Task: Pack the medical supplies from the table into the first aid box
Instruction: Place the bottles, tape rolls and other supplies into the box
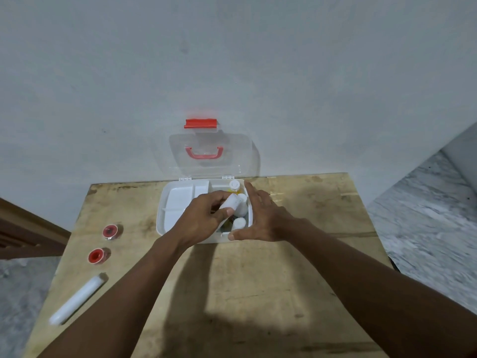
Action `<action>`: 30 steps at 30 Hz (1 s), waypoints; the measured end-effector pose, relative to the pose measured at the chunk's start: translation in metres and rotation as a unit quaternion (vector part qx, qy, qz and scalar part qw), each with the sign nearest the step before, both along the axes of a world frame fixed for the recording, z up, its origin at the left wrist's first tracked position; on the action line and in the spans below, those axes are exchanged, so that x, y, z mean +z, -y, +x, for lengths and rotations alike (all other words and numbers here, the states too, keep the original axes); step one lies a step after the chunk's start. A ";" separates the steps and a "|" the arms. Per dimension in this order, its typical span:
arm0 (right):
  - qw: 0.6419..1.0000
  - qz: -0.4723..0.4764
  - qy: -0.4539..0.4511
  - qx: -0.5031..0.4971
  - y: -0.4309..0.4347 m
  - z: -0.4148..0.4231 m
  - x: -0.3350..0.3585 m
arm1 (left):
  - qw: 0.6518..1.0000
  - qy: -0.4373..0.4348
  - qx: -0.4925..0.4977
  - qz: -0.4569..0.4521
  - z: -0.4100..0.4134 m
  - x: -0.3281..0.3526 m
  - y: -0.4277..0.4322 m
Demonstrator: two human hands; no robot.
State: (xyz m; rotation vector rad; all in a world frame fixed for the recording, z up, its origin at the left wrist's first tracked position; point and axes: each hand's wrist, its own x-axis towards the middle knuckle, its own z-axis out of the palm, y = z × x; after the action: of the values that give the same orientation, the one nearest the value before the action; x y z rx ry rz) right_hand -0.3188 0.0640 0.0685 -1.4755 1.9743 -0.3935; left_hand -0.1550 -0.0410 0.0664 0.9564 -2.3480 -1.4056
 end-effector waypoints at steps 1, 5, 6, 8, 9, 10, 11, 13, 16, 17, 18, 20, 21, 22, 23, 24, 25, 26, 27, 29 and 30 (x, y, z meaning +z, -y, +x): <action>1.000 0.006 0.001 -0.005 0.002 0.000 -0.003 | 1.000 -0.009 0.016 -0.009 -0.001 0.000 -0.002; 1.000 0.019 -0.014 0.000 0.004 0.000 -0.008 | 0.991 -0.081 0.104 -0.015 0.000 -0.002 -0.004; 1.000 0.025 -0.020 -0.002 0.004 -0.001 -0.009 | 0.989 -0.097 0.116 -0.006 0.001 -0.003 -0.005; 0.999 0.030 -0.025 -0.005 0.005 -0.001 -0.011 | 0.986 -0.109 0.124 0.013 0.004 -0.004 -0.006; 0.999 0.027 -0.023 -0.006 0.005 -0.002 -0.012 | 0.987 -0.100 0.121 0.015 0.005 -0.006 -0.006; 0.999 0.025 -0.020 -0.008 0.005 -0.001 -0.011 | 0.989 -0.084 0.118 0.011 0.007 -0.007 -0.006; 1.000 0.022 -0.016 -0.008 0.006 -0.001 -0.013 | 0.992 -0.064 0.112 0.003 0.008 -0.008 -0.006; 1.000 0.018 -0.012 -0.008 0.006 -0.001 -0.013 | 0.995 -0.034 0.098 -0.013 0.009 -0.010 -0.008; 0.999 0.030 -0.011 -0.009 0.007 -0.002 -0.016 | 0.997 0.002 0.065 -0.043 0.010 -0.010 -0.012; 0.999 0.032 -0.012 -0.009 0.007 -0.002 -0.018 | 0.997 0.010 0.052 -0.047 0.009 -0.009 -0.012; 0.999 0.033 -0.015 -0.011 0.008 -0.002 -0.020 | 0.998 0.021 0.039 -0.048 0.008 -0.008 -0.012; 0.999 0.038 -0.020 -0.015 0.009 -0.004 -0.024 | 0.996 0.058 0.012 -0.059 0.005 -0.006 -0.012; 0.999 0.041 -0.023 -0.017 0.009 -0.004 -0.026 | 0.995 0.075 0.005 -0.067 0.003 -0.004 -0.012; 0.999 0.041 -0.024 -0.016 0.010 -0.005 -0.027 | 0.994 0.087 0.004 -0.068 0.001 -0.003 -0.013; 0.999 0.043 -0.024 -0.013 0.009 -0.005 -0.027 | 0.993 0.095 0.006 -0.064 -0.001 -0.002 -0.013; 0.999 0.046 -0.024 -0.011 0.009 -0.005 -0.028 | 0.993 0.102 0.010 -0.059 -0.003 -0.002 -0.014; 0.999 0.047 -0.024 -0.010 0.009 -0.006 -0.028 | 0.992 0.110 0.015 -0.054 -0.004 -0.001 -0.014; 0.998 0.049 -0.025 -0.011 0.010 -0.006 -0.029 | 0.992 0.117 0.020 -0.047 -0.006 -0.001 -0.014; 0.999 0.046 -0.025 -0.011 0.010 -0.007 -0.030 | 0.991 0.125 0.024 -0.039 -0.007 0.000 -0.013; 0.999 0.035 -0.022 -0.013 0.011 -0.007 -0.033 | 0.990 0.136 0.034 -0.030 -0.007 -0.001 -0.011; 0.999 0.029 -0.018 -0.011 0.011 -0.008 -0.034 | 0.989 0.140 0.035 -0.031 -0.006 -0.001 -0.009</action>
State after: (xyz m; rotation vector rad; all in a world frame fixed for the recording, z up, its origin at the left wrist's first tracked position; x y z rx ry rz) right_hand -0.3265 0.0531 0.0341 -1.4345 2.0159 -0.3175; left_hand -0.1608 -0.0316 0.0655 1.2797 -2.5082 -1.2313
